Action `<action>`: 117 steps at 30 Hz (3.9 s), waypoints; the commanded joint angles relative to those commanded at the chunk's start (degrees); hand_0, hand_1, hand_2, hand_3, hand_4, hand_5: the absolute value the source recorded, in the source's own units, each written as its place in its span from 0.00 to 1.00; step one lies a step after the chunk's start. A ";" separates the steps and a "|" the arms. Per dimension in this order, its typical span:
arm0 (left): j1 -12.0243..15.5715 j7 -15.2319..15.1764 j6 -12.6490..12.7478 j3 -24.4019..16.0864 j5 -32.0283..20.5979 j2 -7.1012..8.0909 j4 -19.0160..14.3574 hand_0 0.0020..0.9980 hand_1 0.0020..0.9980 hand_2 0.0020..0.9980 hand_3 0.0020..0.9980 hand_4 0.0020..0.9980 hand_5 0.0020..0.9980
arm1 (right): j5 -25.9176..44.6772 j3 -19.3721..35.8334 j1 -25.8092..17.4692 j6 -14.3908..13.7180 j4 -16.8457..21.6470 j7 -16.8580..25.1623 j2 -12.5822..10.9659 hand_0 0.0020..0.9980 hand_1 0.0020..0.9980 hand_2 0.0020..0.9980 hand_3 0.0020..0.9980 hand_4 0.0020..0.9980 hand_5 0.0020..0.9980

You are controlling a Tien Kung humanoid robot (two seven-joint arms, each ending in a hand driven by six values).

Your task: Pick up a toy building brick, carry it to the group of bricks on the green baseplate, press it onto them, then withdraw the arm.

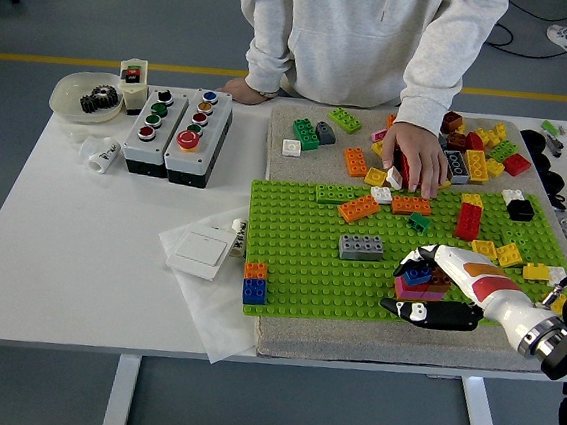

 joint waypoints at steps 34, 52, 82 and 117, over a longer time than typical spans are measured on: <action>-0.65 -0.19 0.11 0.83 -1.19 0.16 0.02 0.79 0.75 0.79 0.59 0.62 0.62 | -0.76 0.59 -0.17 0.24 -0.41 0.05 0.21 0.71 0.67 0.71 0.58 0.90 0.65; -0.71 -0.18 0.13 1.64 -2.39 0.08 -0.05 0.79 0.75 0.79 0.59 0.62 0.62 | -0.35 0.48 -0.83 0.26 -1.73 0.48 0.94 0.71 0.67 0.71 0.58 0.89 0.65; -0.10 -0.13 -0.12 1.20 -1.50 -0.10 -0.08 0.78 0.75 0.79 0.59 0.62 0.62 | -1.20 1.43 -1.76 0.29 -0.56 0.15 0.86 0.71 0.67 0.72 0.58 0.89 0.65; 0.36 -0.75 0.33 -0.19 0.38 -0.62 0.24 0.77 0.75 0.80 0.59 0.62 0.62 | 16.96 16.07 -6.40 -19.44 -5.19 12.71 9.75 0.79 0.76 0.80 0.72 0.91 0.64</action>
